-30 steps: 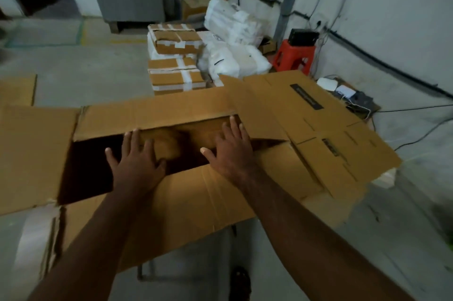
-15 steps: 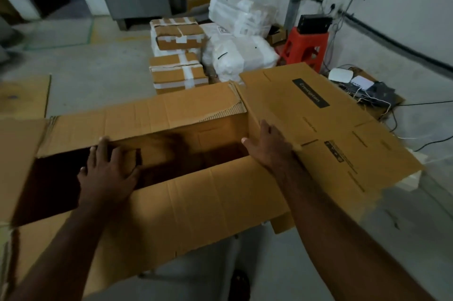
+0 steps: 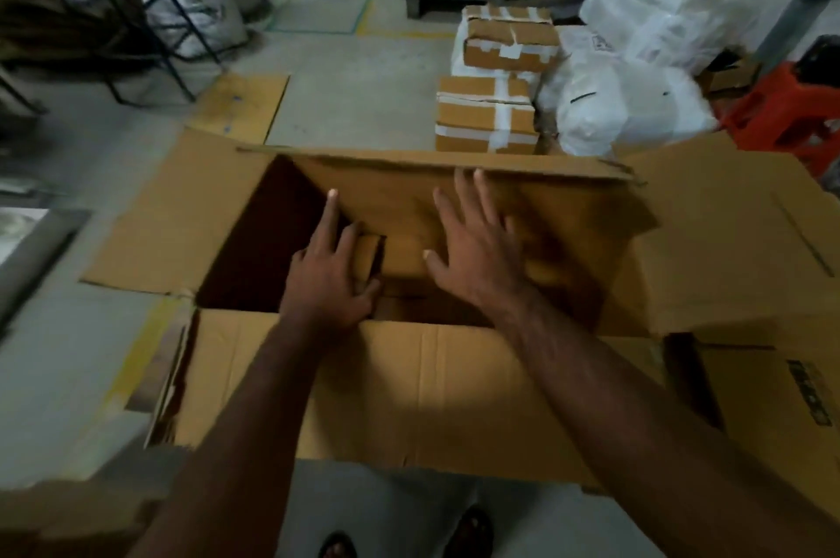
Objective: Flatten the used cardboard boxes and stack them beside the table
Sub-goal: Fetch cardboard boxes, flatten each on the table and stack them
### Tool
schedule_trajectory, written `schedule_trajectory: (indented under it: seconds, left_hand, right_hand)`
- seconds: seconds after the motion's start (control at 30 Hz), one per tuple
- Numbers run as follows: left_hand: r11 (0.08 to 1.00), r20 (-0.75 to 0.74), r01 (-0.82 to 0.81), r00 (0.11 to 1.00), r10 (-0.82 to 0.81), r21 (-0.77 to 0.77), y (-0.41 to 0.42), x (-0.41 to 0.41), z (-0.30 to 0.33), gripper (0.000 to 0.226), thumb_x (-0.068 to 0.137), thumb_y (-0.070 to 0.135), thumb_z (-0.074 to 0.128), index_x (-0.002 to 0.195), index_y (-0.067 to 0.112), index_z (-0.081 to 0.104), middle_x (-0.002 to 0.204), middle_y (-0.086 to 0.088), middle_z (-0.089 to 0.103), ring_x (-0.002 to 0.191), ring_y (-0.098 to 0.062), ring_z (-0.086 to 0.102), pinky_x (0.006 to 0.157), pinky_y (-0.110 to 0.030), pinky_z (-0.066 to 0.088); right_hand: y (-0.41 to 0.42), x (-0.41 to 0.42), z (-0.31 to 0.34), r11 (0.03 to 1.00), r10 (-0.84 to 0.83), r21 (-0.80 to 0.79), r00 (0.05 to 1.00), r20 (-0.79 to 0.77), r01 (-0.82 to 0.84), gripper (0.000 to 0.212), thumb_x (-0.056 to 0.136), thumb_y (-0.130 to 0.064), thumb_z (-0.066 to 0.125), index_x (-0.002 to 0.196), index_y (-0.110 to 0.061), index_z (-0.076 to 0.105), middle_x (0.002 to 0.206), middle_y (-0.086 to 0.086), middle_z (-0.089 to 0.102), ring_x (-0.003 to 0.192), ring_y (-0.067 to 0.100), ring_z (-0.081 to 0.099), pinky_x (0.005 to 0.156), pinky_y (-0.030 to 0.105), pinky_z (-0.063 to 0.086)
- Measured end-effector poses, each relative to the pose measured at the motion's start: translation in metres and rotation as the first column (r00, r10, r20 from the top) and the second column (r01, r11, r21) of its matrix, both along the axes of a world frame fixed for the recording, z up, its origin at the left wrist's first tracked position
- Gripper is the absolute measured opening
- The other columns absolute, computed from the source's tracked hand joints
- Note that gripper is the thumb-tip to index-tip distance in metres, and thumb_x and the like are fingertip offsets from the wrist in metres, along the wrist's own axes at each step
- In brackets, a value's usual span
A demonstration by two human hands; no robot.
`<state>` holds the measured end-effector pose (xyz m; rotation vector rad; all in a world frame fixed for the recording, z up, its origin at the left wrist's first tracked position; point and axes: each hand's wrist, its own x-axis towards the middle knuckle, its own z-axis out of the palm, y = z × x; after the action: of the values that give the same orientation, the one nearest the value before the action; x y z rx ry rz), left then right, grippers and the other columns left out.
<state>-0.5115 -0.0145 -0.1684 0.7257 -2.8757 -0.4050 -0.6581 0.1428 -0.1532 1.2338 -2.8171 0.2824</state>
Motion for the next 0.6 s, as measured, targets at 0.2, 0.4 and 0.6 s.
schedule_trajectory:
  seconds: [0.2, 0.4, 0.6]
  left_hand:
    - [0.999, 0.048, -0.007, 0.999, 0.005, 0.043, -0.001, -0.003, -0.003, 0.089, 0.088, 0.054, 0.066, 0.159, 0.022, 0.024, 0.17, 0.002, -0.016, 0.154, -0.028, 0.018, 0.114, -0.051, 0.034]
    - [0.996, 0.051, -0.022, 0.999, 0.018, 0.083, -0.008, -0.005, -0.003, 0.083, 0.088, 0.051, 0.067, 0.156, 0.022, 0.03, 0.171, 0.003, 0.0, 0.15, -0.025, 0.029, 0.112, -0.053, 0.041]
    - [0.996, 0.085, 0.004, 0.996, -0.011, 0.085, -0.003, -0.004, -0.005, 0.088, 0.09, 0.054, 0.065, 0.159, 0.023, 0.021, 0.17, 0.007, -0.004, 0.152, -0.021, 0.02, 0.114, -0.045, 0.036]
  right_hand:
    - [-0.059, -0.085, 0.024, 0.986, -0.121, 0.106, 0.991, -0.059, 0.126, 0.093, 0.094, -0.045, 0.059, 0.164, -0.023, 0.001, 0.172, 0.004, -0.012, 0.158, 0.029, -0.006, 0.122, 0.061, 0.018]
    - [-0.084, -0.122, -0.011, 0.912, -0.176, 0.378, 0.984, 0.017, 0.156, 0.095, 0.093, -0.038, 0.061, 0.164, -0.022, 0.0, 0.17, -0.003, -0.018, 0.157, 0.031, -0.007, 0.119, 0.071, 0.01]
    - [-0.099, -0.092, 0.013, 0.97, -0.193, -0.188, 0.961, -0.199, 0.156, 0.09, 0.087, -0.041, 0.064, 0.163, -0.022, 0.018, 0.17, 0.008, 0.016, 0.156, 0.028, 0.012, 0.116, 0.055, 0.029]
